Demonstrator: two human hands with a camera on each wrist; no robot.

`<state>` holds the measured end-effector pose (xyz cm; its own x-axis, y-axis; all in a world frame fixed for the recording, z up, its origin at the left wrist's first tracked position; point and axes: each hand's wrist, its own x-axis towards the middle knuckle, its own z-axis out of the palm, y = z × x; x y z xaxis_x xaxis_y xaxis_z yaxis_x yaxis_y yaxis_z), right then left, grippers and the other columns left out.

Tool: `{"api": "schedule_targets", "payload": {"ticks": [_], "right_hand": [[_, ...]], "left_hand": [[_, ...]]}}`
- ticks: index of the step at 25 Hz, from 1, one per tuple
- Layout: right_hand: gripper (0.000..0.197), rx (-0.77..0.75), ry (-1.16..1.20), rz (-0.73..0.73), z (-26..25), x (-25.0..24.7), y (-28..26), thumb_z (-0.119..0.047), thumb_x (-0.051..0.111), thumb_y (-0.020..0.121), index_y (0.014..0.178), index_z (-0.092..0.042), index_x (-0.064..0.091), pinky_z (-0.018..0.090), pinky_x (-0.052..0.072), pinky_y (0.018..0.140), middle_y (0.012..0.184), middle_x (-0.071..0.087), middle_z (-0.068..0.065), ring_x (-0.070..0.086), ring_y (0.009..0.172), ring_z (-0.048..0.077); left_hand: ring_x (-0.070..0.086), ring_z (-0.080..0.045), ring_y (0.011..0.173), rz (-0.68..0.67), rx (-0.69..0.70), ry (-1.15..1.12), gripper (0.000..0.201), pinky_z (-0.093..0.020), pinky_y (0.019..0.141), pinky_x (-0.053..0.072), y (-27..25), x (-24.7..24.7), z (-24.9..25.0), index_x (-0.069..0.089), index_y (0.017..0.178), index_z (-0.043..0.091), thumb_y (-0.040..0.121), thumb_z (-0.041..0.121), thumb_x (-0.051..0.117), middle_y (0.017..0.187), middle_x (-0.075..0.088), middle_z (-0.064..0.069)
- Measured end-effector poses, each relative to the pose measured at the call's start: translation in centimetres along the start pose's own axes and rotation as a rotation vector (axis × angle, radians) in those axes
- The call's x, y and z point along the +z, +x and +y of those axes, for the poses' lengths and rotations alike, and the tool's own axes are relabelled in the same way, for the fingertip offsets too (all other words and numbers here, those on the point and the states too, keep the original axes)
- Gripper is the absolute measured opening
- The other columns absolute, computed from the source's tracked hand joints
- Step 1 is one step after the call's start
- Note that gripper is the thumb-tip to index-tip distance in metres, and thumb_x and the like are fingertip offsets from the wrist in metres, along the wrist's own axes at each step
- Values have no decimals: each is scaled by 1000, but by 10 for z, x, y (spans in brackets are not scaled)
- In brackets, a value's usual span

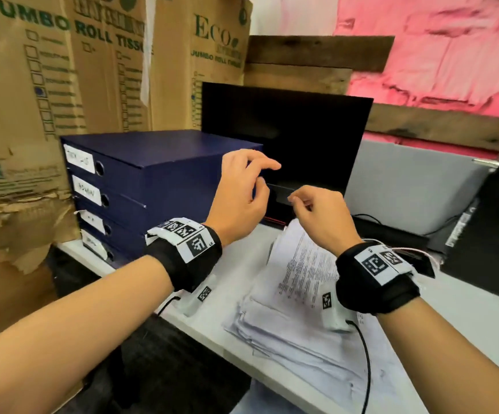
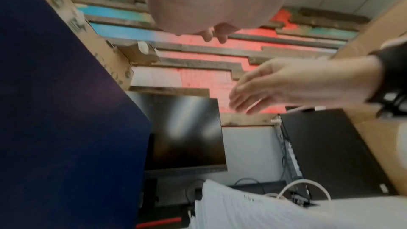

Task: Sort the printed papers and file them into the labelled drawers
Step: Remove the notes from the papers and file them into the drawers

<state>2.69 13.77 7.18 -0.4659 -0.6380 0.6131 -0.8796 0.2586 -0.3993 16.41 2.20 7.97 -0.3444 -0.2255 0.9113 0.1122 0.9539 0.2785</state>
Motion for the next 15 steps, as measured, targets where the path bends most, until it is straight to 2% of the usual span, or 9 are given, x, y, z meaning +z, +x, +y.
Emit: {"api": "schedule_targets", "payload": {"ticks": [3, 6, 9, 12, 15], "right_hand": [[19, 99, -82, 106, 35, -31, 3, -29, 52, 94, 97, -24, 71, 34, 51, 84, 95, 72, -7, 65, 92, 15], [19, 192, -136, 157, 64, -39, 6, -29, 52, 94, 97, -23, 70, 38, 52, 83, 94, 72, -4, 65, 93, 20], [21, 264, -172, 183, 82, -24, 13, -27, 50, 95, 97, -18, 69, 37, 52, 79, 97, 71, 2, 63, 93, 24], [23, 271, -251, 186, 87, 4, 22, -25, 47, 95, 94, -15, 68, 35, 49, 72, 93, 69, 4, 61, 90, 26], [16, 188, -389, 64, 95, 42, 19, -21, 51, 90, 85, -14, 64, 37, 45, 71, 84, 66, 3, 57, 85, 28]], "left_hand": [[36, -11, 104, -166, -50, -32, 38, -13, 93, 31, -2, 48, -25, 68, 102, 15, 84, -1, 39, 102, 56, 3], [38, -14, 107, -304, -176, 10, 36, -23, 94, 38, -7, 85, -51, 71, 97, 17, 86, -2, 42, 99, 59, 5], [43, -23, 109, -400, -269, 176, 32, -33, 91, 43, -10, 111, -66, 72, 99, 17, 89, 6, 44, 102, 63, 2], [41, -23, 112, -448, -350, 268, 31, -30, 90, 39, -12, 131, -73, 68, 106, 21, 91, 12, 43, 108, 62, 4], [41, -21, 115, -441, -320, 268, 30, -29, 94, 37, -21, 149, -80, 66, 111, 21, 91, 14, 44, 109, 62, 6]]}}
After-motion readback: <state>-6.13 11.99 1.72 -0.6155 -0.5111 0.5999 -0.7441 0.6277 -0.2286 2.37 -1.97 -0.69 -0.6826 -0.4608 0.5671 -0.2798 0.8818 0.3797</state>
